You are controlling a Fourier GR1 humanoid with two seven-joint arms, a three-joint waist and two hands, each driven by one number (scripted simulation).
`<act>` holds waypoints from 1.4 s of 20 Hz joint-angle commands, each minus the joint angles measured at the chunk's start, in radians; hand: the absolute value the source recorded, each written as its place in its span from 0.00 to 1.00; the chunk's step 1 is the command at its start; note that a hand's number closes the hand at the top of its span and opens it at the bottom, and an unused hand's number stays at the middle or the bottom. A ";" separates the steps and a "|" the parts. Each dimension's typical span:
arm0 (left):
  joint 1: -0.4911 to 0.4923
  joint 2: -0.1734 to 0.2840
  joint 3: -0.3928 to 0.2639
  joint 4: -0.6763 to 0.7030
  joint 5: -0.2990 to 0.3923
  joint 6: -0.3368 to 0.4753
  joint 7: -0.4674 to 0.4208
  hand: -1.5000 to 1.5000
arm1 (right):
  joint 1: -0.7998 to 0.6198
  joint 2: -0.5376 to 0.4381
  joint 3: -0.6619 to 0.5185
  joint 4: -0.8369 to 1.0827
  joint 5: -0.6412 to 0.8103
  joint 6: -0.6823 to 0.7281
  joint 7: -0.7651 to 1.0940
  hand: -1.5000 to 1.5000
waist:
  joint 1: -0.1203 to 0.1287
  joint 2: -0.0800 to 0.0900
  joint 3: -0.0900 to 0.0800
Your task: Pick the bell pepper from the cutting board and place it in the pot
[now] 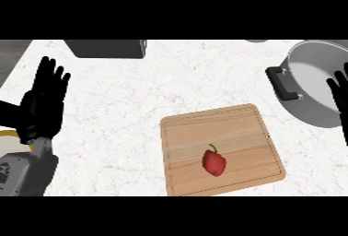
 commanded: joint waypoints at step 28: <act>0.260 -0.028 -0.163 -0.048 -0.168 -0.069 -0.281 0.50 | 0.927 0.339 0.368 -0.295 1.493 -0.563 -0.233 0.00 | -0.059 0.032 0.015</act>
